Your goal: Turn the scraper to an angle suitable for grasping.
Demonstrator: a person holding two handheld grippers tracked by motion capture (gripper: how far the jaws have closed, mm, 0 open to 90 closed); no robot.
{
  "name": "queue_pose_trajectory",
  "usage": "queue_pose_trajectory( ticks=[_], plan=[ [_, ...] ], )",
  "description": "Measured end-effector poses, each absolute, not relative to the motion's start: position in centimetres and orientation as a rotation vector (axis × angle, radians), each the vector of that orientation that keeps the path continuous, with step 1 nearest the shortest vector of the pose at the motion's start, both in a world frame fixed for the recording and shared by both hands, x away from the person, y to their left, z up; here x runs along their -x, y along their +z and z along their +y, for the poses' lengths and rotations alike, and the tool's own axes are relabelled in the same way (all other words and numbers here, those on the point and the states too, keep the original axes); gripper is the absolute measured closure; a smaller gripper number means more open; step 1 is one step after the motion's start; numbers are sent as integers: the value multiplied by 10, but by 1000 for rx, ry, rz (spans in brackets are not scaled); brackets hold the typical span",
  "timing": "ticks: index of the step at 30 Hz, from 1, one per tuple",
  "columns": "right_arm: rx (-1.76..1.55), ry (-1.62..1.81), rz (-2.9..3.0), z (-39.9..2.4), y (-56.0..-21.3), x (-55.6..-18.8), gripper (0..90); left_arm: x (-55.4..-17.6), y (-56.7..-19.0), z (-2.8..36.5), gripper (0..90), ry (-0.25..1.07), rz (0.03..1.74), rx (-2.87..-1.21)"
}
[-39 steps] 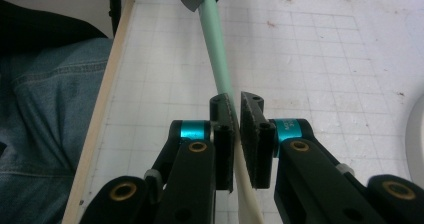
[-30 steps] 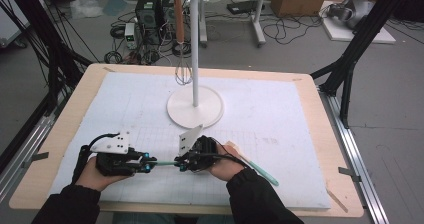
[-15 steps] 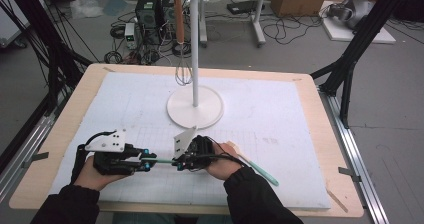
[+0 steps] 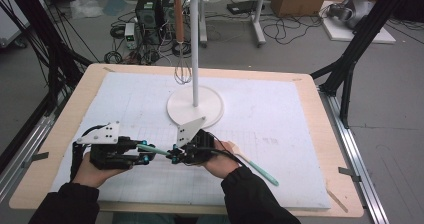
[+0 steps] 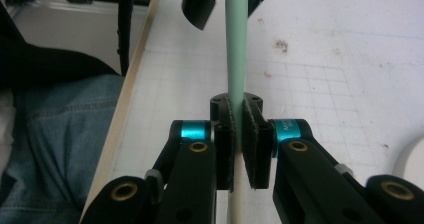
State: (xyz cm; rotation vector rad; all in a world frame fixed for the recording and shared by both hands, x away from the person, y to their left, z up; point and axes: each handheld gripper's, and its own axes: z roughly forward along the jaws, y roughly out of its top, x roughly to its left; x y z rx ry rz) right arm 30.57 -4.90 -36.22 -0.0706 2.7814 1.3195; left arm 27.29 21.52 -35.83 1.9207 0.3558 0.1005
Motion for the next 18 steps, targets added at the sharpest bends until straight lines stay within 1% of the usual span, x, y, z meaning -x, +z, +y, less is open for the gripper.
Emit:
queue_pose_trajectory(
  ticks=[4,7,18],
  plan=[
    [61,1365,2764,-47,-361,-307,850,-276,-354,217,785,83,360,-1887],
    [64,1384,2755,-47,-360,-308,848,-277,-351,218,805,67,353,-1879],
    [66,1337,2741,-46,-352,-307,808,-278,-339,213,819,91,348,-1932]
  ],
)
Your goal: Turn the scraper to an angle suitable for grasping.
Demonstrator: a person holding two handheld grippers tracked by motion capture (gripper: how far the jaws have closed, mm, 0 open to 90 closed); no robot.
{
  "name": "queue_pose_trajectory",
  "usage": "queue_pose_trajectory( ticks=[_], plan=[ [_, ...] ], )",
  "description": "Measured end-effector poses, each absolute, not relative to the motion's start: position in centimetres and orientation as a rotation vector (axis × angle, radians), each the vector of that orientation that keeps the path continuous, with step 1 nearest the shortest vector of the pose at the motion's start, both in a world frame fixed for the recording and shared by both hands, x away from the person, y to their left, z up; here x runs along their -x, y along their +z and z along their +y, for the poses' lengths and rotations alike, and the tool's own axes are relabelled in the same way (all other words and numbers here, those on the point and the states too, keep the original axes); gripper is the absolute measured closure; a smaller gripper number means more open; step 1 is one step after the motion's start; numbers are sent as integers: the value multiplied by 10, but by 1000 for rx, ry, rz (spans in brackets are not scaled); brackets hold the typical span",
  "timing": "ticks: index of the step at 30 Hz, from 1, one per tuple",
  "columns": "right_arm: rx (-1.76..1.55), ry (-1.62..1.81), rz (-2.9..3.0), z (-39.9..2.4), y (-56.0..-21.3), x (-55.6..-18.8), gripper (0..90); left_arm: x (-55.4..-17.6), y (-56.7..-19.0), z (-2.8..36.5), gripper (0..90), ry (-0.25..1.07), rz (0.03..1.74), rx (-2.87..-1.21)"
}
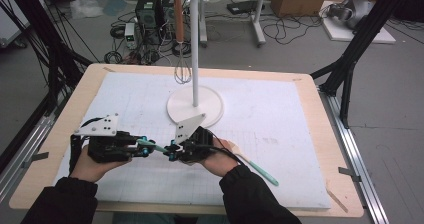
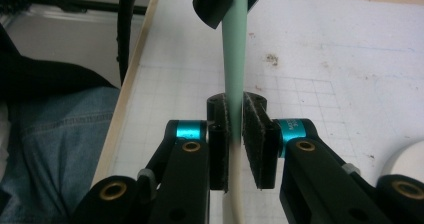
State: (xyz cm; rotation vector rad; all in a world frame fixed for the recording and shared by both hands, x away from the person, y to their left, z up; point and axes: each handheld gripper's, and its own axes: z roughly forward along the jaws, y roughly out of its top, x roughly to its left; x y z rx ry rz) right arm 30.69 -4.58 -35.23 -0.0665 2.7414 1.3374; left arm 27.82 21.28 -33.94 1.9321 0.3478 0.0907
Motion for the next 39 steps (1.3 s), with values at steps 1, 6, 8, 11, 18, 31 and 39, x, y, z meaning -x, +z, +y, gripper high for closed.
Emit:
queue_pose_trajectory(
  ticks=[1,6,8,11,18,31,39],
  plan=[
    [70,1322,2743,-45,-351,-306,808,-278,-339,212,818,88,348,-1933],
    [100,1275,2753,-41,-348,-306,824,-279,-336,211,819,98,341,-1950],
    [96,1283,2748,-40,-348,-307,828,-279,-336,212,819,100,343,-1950],
    [89,1291,2759,-40,-348,-307,842,-279,-336,212,816,101,340,-1946],
    [77,1340,2762,-42,-348,-311,849,-278,-340,215,690,131,382,-1923],
    [-114,1433,2716,-63,-341,-328,848,-281,-352,229,559,179,467,-1901],
    [-179,1475,2695,-72,-333,-340,848,-282,-361,234,489,224,516,-1908]
  ],
)
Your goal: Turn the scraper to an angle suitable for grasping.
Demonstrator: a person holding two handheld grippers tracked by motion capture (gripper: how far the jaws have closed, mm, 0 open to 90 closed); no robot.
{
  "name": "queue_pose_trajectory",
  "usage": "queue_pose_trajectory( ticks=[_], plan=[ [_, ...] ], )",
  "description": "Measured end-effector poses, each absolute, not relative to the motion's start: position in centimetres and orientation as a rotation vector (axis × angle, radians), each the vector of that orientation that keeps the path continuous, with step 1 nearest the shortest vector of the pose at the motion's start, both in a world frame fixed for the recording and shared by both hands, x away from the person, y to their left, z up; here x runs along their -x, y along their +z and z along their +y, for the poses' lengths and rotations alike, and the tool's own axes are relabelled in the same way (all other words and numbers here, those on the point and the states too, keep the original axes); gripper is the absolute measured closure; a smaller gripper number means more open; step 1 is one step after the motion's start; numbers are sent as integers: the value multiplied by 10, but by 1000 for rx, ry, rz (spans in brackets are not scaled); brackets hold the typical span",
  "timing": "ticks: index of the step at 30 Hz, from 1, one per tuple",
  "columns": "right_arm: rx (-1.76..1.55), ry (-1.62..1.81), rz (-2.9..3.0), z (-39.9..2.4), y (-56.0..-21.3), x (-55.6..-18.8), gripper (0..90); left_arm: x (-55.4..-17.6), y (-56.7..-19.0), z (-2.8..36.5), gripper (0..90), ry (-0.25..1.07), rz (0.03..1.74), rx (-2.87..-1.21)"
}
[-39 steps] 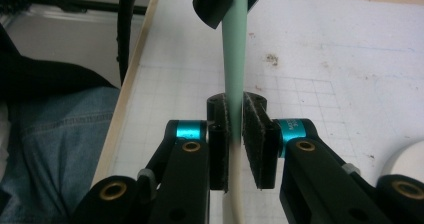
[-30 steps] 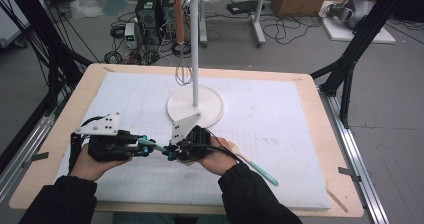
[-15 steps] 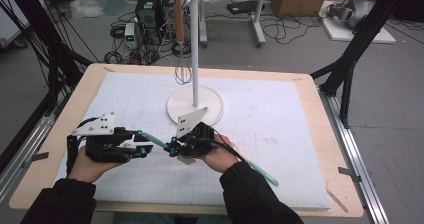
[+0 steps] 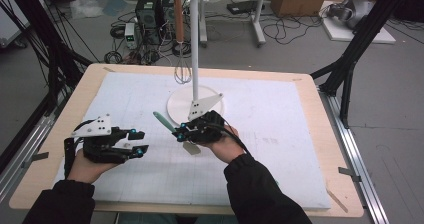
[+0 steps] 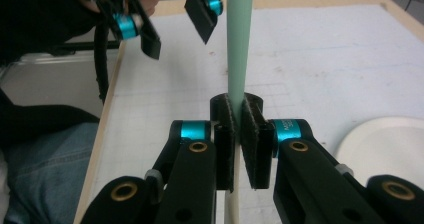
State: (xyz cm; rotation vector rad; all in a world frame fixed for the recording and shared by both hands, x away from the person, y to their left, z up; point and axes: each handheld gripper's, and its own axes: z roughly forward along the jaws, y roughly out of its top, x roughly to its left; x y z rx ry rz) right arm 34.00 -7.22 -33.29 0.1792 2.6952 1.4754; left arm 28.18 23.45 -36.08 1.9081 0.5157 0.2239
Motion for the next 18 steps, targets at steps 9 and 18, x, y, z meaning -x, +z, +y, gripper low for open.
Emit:
queue_pose_trajectory(
  ticks=[9,18],
  plan=[
    [-239,1538,2650,-79,-318,-353,848,-281,-367,240,396,271,565,-1923],
    [-268,1558,2610,-86,-300,-363,847,-282,-370,241,346,295,587,-1931]
  ],
)
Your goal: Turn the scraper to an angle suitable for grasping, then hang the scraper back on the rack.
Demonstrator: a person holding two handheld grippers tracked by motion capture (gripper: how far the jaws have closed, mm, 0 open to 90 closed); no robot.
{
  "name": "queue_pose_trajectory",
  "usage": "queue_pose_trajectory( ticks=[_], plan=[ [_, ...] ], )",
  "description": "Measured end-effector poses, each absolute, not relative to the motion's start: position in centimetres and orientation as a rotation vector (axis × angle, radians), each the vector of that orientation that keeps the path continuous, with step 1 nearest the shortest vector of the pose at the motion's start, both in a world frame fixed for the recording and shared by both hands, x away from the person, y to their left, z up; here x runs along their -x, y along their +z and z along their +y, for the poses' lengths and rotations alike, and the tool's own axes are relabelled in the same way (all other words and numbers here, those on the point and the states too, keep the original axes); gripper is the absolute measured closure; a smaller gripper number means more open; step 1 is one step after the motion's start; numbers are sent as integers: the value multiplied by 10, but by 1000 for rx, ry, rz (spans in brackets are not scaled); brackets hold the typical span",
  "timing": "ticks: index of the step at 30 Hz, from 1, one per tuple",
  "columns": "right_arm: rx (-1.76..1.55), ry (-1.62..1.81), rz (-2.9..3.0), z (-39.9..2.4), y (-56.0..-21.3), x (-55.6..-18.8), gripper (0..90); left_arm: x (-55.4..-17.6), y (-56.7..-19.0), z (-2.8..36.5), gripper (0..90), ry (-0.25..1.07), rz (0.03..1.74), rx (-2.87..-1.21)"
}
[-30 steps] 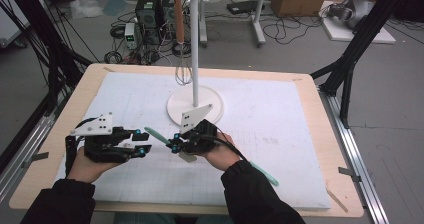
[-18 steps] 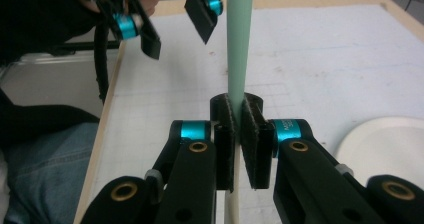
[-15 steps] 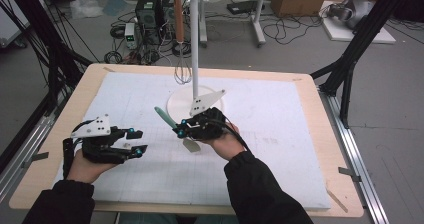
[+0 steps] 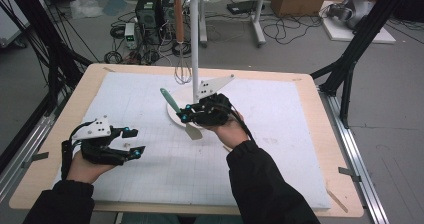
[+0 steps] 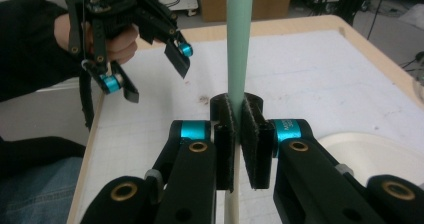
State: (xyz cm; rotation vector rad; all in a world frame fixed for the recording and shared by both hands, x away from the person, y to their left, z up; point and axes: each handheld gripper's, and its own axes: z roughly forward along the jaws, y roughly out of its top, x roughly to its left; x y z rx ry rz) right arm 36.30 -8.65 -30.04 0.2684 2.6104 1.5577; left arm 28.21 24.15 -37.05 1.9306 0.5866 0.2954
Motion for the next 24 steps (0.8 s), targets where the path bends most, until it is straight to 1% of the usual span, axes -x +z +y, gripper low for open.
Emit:
queue_pose_trajectory(
  ticks=[4,14,24],
  plan=[
    [-290,1569,2593,-89,-294,-366,847,-283,-372,242,328,299,596,-1931],
    [-321,1608,2548,-94,-278,-376,847,-283,-374,243,314,310,598,-1946],
    [-336,1639,2496,-99,-254,-387,847,-285,-376,243,301,321,601,-1953]
  ],
)
